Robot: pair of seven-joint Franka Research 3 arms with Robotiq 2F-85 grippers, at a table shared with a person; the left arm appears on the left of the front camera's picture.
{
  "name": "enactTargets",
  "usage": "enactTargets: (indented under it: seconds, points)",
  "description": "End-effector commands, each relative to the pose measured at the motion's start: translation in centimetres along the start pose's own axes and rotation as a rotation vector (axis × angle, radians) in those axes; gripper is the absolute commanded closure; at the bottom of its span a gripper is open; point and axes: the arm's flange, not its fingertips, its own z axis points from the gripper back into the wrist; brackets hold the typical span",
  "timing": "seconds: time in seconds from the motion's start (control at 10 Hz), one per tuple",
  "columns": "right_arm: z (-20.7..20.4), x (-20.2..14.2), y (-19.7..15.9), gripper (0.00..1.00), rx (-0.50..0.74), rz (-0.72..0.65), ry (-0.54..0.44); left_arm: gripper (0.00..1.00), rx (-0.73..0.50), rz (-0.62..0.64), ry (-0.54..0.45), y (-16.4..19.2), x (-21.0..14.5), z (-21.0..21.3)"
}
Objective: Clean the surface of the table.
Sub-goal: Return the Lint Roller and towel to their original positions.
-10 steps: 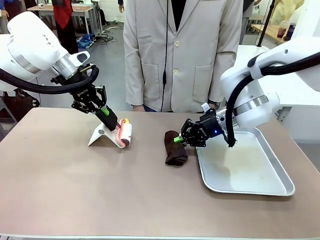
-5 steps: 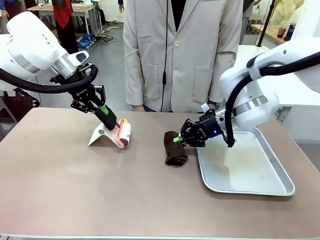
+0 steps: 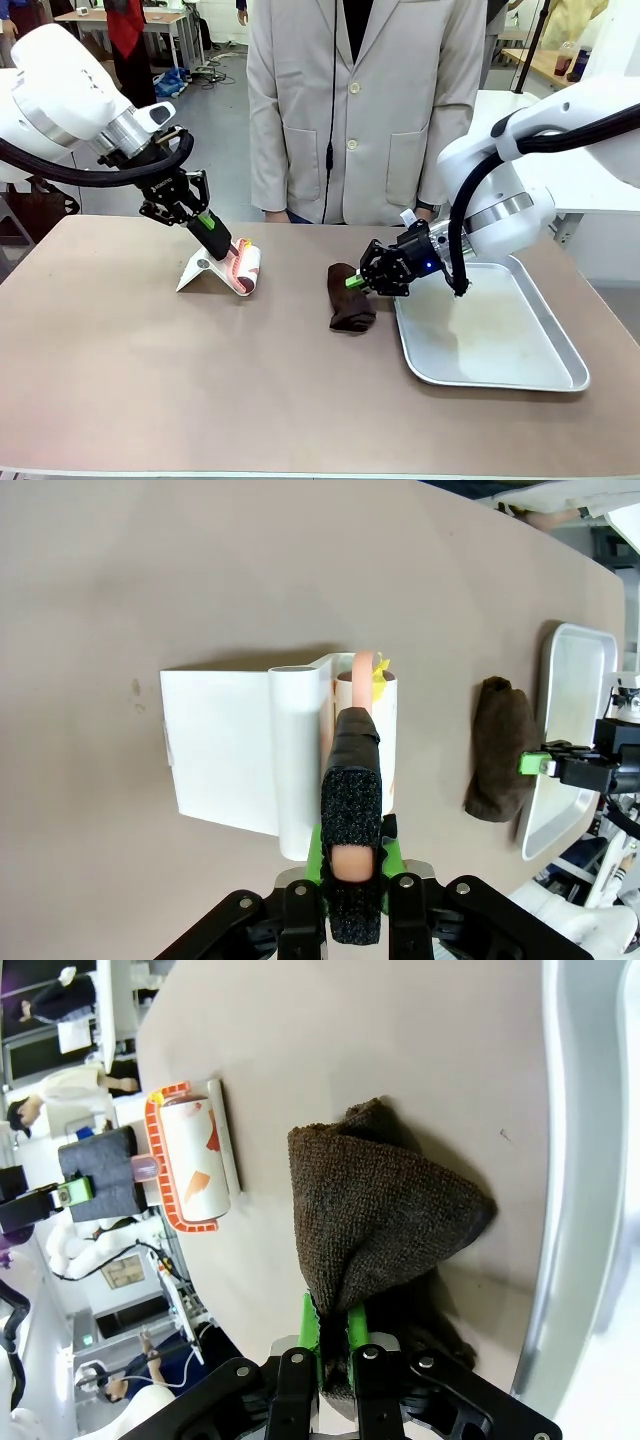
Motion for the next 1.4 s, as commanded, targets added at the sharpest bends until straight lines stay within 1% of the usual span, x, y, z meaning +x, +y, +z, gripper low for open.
enactTargets:
  seconds: [0.0, 0.1, 0.2, 0.3, 0.4, 0.5, 0.6, 0.7, 0.9, 1.1, 1.2, 1.3]
  points:
    - [-0.3, 0.7, 0.6, 0.88, -0.009, -0.018, 0.023, 0.77, 0.035, -0.001, 0.0, 0.9, 0.1, -0.6]
    - [-0.3, 0.7, 0.6, 0.88, -0.012, -0.02, 0.025, 0.77, 0.036, -0.002, 0.0, 1.0, 0.1, -0.5]
    - [-0.3, 0.7, 0.5, 0.88, -0.012, -0.017, 0.032, 0.71, 0.039, -0.002, 0.001, 1.1, 0.1, -0.5]
    - [-0.3, 0.7, 0.6, 0.32, -0.011, -0.015, 0.037, 0.18, 0.033, 0.003, -0.003, 1.2, 0.1, -0.3]
    - [-0.3, 0.7, 0.6, 0.32, -0.012, -0.014, 0.04, 0.13, 0.034, 0.004, -0.007, 1.3, 0.1, -0.1]
    - [-0.3, 0.7, 0.6, 0.0, -0.016, -0.014, 0.046, 0.0, 0.031, 0.011, -0.017, 1.7, 0.1, 0.3]
    - [-0.4, 0.7, 0.6, 0.29, -0.014, -0.015, 0.049, 0.0, 0.03, 0.015, -0.024, 1.9, 0.1, 0.5]
    - [-0.4, 0.8, 0.6, 0.0, -0.011, -0.014, 0.053, 0.0, 0.03, 0.021, -0.03, 2.2, 0.1, 0.8]
    - [-0.4, 0.7, 0.6, 0.0, -0.009, -0.011, 0.066, 0.0, 0.026, 0.037, -0.047, 3.1, 0.0, 1.6]
    - [0.6, 0.3, 1.2, 0.0, 0.007, 0.009, 0.1, 0.0, -0.005, 0.052, -0.077, 4.4, -0.8, 3.4]
    - [1.3, 0.0, 1.8, 0.0, -0.006, 0.015, 0.11, 0.0, -0.036, 0.051, -0.098, 5.0, -1.8, 4.7]
    - [2.4, -0.4, 2.6, 0.0, -0.04, 0.016, 0.103, 0.0, -0.101, 0.037, -0.12, 5.6, -3.3, 6.6]
